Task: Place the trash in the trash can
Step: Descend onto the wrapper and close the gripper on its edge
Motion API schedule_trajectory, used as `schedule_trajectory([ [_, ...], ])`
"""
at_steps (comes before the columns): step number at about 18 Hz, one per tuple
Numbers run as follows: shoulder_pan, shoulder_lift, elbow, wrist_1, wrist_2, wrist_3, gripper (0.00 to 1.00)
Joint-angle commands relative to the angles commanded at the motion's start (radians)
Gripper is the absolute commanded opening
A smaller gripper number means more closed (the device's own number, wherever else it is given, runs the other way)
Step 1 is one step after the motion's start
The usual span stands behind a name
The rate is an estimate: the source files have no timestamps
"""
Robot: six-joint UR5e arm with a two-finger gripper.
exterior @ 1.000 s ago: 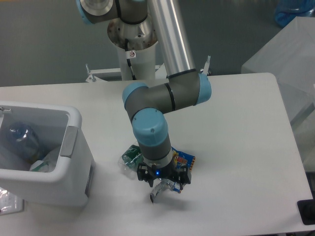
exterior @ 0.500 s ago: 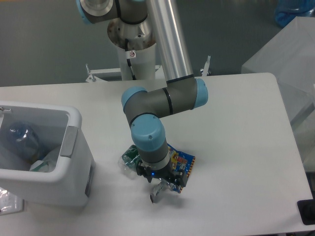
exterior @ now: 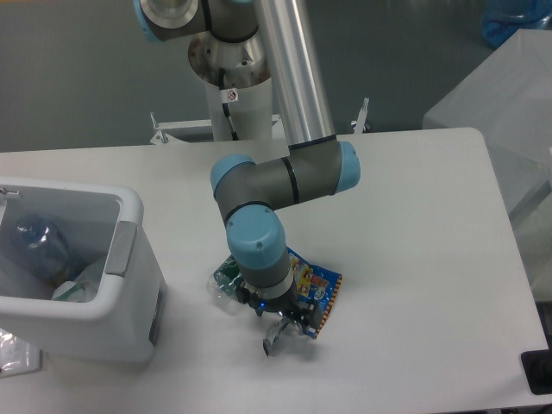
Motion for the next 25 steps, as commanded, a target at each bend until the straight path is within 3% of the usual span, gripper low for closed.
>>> schedule_trajectory([
  [6, 0.0, -0.008, 0.005, 0.0, 0.0, 0.0, 0.84],
  [11, 0.002, -0.008, 0.0, -0.002, 0.002, -0.005, 0.6],
  [13, 0.0, -0.008, -0.002, -0.002, 0.002, -0.006, 0.58],
  [18, 0.0, -0.009, -0.003, -0.003, 0.005, -0.009, 0.33],
  [23, 0.0, -0.009, 0.003, -0.003, 0.005, -0.02, 0.14],
  [25, 0.0, -0.009, 0.006, -0.003, 0.005, -0.023, 0.13],
])
